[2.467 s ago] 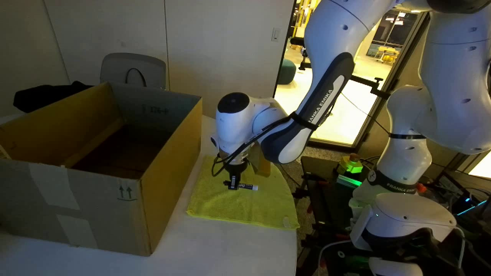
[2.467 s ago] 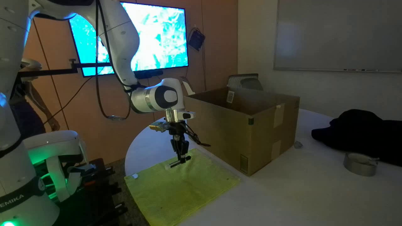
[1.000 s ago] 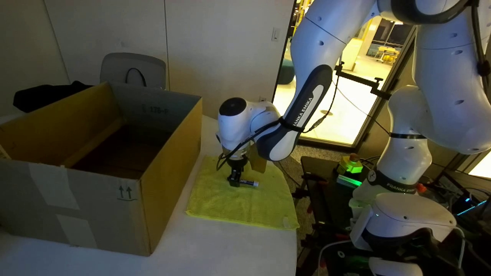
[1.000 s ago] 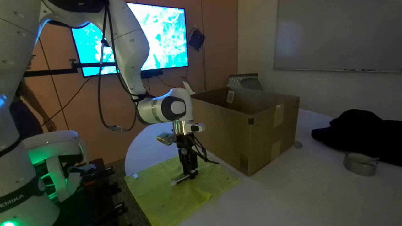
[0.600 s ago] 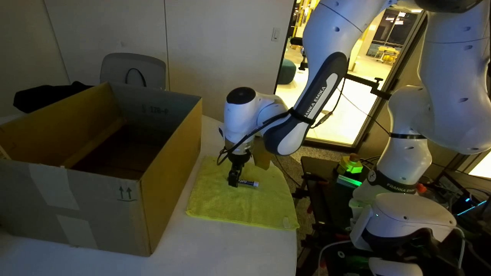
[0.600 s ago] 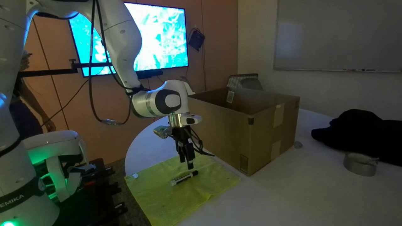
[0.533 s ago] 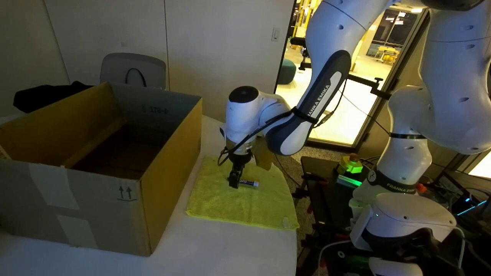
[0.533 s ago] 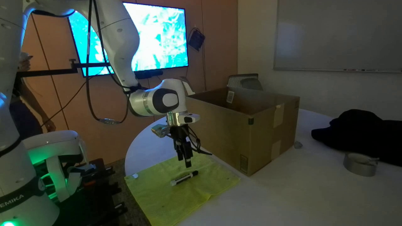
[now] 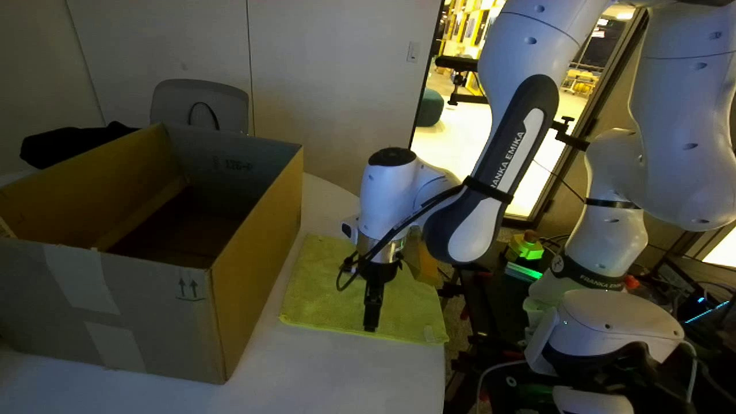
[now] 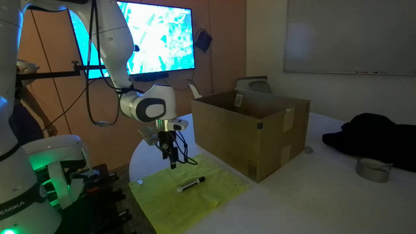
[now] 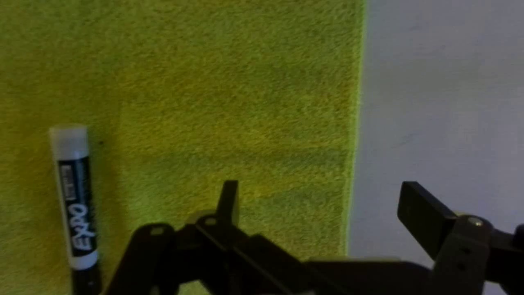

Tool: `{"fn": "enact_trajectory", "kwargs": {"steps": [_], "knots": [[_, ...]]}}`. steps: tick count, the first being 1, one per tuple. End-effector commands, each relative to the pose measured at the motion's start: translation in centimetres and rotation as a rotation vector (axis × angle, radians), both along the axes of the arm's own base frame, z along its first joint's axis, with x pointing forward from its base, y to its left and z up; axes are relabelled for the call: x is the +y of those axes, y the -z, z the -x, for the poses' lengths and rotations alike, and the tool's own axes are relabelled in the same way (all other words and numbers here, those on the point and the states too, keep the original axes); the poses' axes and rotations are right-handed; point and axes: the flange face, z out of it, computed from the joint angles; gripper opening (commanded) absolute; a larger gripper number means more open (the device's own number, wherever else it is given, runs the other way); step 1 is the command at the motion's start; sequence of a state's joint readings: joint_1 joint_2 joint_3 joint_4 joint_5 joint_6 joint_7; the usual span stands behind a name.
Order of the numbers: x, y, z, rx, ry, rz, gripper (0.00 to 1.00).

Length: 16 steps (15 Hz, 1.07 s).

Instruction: Put the marker on the cloth, fold it and then put it in the box

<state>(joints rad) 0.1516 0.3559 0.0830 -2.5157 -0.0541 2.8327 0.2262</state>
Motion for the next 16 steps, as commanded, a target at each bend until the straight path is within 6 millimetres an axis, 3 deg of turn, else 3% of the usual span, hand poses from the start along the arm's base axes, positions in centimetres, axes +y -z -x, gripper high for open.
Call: {"fn": "enact_trajectory", "kwargs": {"steps": [1, 11, 15, 16], "knots": [[1.5, 0.7, 0.9, 0.011, -0.072, -0.065, 1.00], [1.1, 4.7, 1.8, 0.077, -0.118, -0.049, 1.00], [0.5, 5.2, 1.5, 0.085, -0.106, -0.046, 1.00], [0.5, 5.1, 1.5, 0.086, -0.107, -0.047, 0.86]]}}
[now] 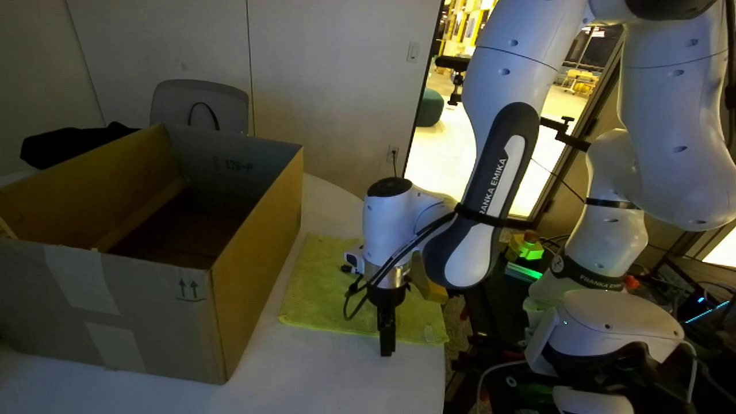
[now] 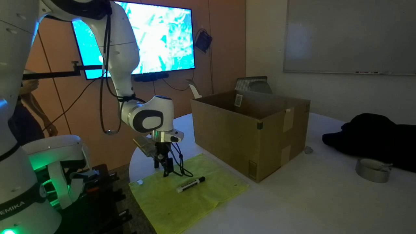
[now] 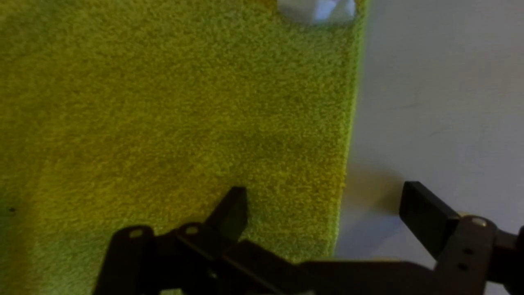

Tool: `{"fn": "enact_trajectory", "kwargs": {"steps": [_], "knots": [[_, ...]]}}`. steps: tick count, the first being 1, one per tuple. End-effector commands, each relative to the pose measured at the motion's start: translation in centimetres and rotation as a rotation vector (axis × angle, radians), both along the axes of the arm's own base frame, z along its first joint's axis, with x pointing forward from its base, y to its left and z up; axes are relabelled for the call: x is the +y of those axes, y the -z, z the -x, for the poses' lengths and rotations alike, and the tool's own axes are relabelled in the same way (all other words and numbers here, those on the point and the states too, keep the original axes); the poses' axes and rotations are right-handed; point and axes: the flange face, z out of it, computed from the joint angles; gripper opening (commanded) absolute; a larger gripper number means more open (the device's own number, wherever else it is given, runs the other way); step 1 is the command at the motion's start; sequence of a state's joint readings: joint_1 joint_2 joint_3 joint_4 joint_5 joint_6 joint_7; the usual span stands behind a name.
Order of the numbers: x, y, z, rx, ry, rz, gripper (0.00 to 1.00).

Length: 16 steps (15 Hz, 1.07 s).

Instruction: Put the marker on the cloth, fold it and then put it in the box

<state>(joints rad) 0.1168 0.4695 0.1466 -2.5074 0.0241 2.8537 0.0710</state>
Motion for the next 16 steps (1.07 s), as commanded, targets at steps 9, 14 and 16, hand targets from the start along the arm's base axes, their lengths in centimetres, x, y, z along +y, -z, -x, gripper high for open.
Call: {"fn": "enact_trajectory", "kwargs": {"steps": [9, 14, 16], "knots": [[-1.6, -0.8, -1.0, -0.018, 0.000, 0.017, 0.12], [-3.8, -3.4, -1.0, -0.058, 0.044, 0.032, 0.00], [-5.5, -5.3, -0.9, -0.090, 0.082, 0.024, 0.04]]}}
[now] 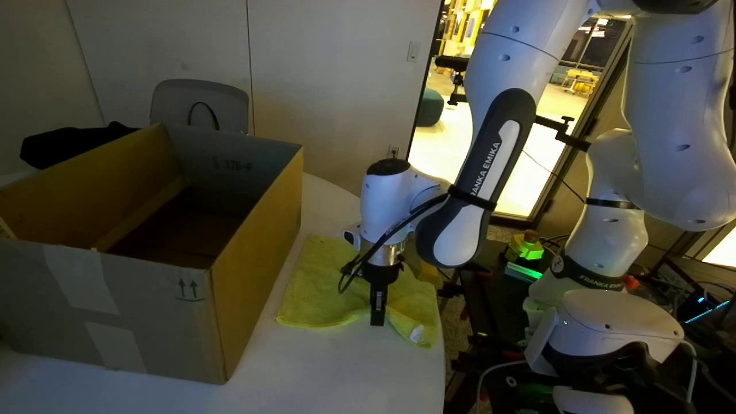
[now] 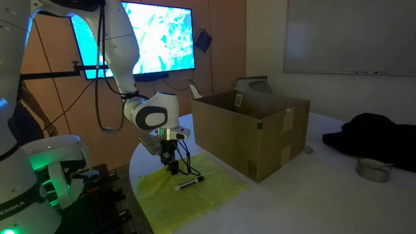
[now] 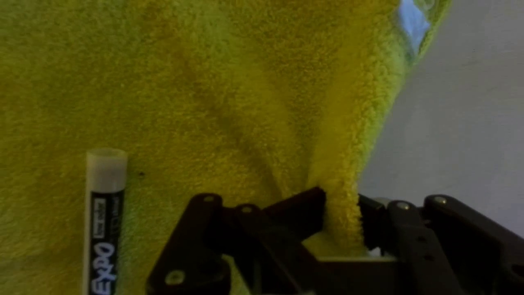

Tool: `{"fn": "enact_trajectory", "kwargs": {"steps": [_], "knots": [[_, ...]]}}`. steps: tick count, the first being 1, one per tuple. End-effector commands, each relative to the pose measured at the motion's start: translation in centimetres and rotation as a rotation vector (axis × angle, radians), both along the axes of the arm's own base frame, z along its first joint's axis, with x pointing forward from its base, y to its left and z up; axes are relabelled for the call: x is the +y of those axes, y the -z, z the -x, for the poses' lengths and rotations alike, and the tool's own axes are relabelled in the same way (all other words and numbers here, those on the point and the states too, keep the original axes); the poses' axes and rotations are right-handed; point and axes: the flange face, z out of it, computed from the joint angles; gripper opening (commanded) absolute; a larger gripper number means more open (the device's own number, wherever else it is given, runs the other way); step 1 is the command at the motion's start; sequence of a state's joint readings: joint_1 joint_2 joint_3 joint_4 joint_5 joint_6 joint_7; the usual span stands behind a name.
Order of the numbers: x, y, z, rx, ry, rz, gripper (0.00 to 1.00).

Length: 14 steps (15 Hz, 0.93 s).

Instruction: Put the marker on the cloth, fold it and then put it in the box

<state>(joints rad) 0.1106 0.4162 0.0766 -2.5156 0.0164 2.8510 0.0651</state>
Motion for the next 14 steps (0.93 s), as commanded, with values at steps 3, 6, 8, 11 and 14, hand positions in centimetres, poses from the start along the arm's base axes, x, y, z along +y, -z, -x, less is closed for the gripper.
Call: {"fn": "enact_trajectory", "kwargs": {"steps": [3, 6, 8, 11, 14], "knots": [[-5.2, -5.8, 1.3, -0.108, 0.110, 0.007, 0.05], [-9.6, -7.4, 1.9, -0.139, 0.238, 0.013, 0.04], [-12.5, -7.7, 2.3, -0.142, 0.338, 0.018, 0.03], [-16.4, -7.3, 2.6, -0.120, 0.467, 0.044, 0.03], [-18.3, -6.1, 2.7, -0.086, 0.552, 0.074, 0.03]]}}
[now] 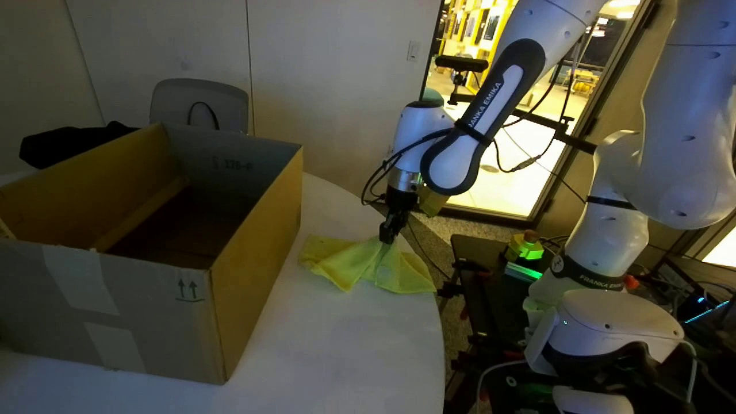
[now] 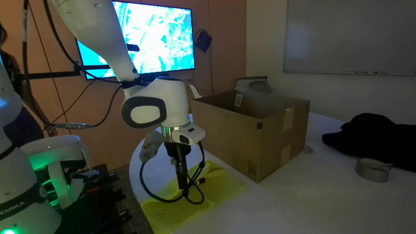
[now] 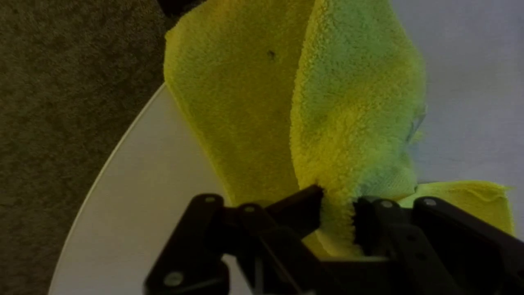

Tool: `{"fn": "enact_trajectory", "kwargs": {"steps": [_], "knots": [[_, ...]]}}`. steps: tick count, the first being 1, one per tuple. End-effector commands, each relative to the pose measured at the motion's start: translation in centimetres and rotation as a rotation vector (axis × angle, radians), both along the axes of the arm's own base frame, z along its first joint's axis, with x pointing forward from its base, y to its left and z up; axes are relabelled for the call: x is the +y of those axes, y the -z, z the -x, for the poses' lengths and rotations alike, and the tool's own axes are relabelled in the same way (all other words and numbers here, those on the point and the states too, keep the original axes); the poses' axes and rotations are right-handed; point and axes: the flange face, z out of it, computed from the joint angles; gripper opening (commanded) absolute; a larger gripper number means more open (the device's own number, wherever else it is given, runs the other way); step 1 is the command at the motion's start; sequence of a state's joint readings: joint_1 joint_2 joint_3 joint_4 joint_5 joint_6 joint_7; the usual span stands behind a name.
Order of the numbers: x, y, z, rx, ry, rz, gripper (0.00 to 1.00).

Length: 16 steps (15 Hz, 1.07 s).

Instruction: Put the marker on the cloth, fold it and then put it in the box

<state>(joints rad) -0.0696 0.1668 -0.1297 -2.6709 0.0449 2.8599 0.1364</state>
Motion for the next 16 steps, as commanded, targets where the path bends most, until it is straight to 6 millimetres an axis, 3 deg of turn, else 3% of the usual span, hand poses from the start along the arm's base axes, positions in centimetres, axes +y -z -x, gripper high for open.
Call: {"fn": "enact_trajectory", "kwargs": {"steps": [1, 2, 4, 12, 16], "knots": [[-1.2, 1.1, 0.2, 0.029, 0.094, 0.018, 0.04], [-1.3, 1.4, 0.3, 0.039, 0.108, 0.020, 0.28], [-1.3, 1.8, 0.6, 0.049, 0.134, 0.016, 0.33], [-2.1, 1.5, 3.7, 0.075, 0.175, -0.016, 0.95], [-3.0, 1.2, 6.7, 0.092, 0.184, -0.045, 1.00]]}}
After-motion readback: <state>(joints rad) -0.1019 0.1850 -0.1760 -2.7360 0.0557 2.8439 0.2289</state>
